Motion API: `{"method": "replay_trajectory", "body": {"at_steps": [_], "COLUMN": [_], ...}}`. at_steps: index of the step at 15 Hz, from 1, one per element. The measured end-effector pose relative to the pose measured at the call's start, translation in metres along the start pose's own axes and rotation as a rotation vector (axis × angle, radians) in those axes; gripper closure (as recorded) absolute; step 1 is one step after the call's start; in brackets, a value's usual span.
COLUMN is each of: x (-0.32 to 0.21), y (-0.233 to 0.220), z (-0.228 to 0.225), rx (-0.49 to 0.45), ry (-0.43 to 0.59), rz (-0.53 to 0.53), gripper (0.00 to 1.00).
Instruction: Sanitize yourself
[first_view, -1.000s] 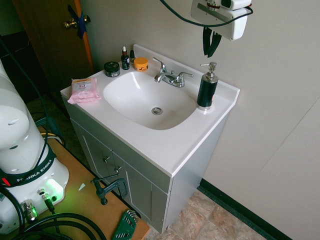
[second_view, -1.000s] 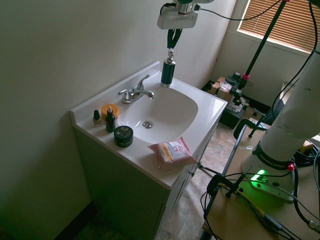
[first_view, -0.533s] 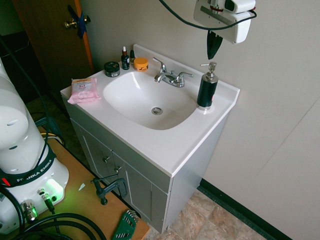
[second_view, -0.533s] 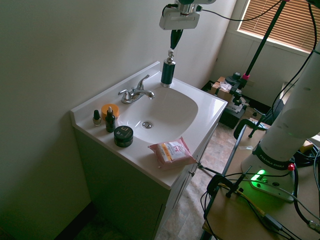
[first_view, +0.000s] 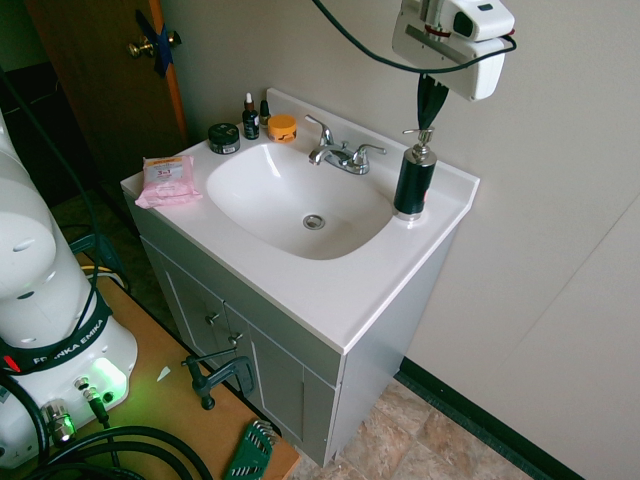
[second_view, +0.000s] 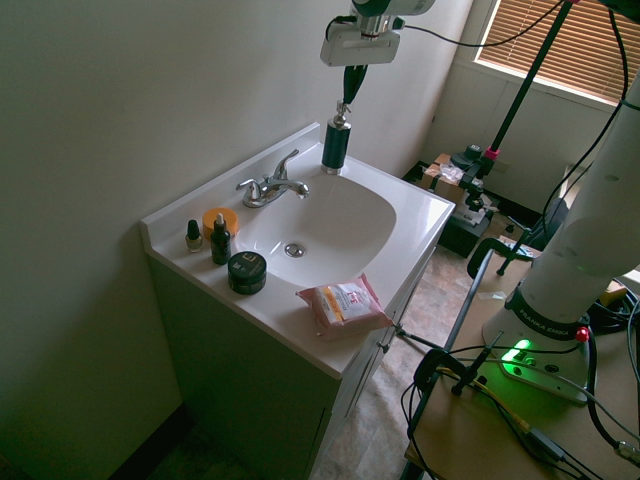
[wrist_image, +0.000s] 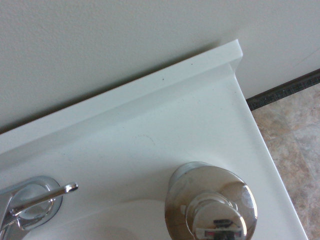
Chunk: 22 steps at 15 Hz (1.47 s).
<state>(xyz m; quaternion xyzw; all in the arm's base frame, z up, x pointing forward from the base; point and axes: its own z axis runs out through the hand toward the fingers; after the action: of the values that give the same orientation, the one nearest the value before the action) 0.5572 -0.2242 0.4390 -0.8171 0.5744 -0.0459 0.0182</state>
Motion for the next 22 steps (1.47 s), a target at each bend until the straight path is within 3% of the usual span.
{"method": "replay_trajectory", "body": {"at_steps": [5,9,10,12,22], "x": [0.002,-0.020,-0.033,-0.059,-0.170], "y": [-0.006,-0.026,-0.028,-0.031,-0.006], "z": [0.009,-0.061,-0.078,-0.088,-0.030], "rx": [-0.005,0.091,0.099,0.094,-0.004], "ry": [-0.005,0.035,0.034,0.029,-0.028], "rz": [0.001,-0.058,-0.081,-0.129,-0.255], "gripper": [1.00,1.00,0.00,0.00,0.00]}}
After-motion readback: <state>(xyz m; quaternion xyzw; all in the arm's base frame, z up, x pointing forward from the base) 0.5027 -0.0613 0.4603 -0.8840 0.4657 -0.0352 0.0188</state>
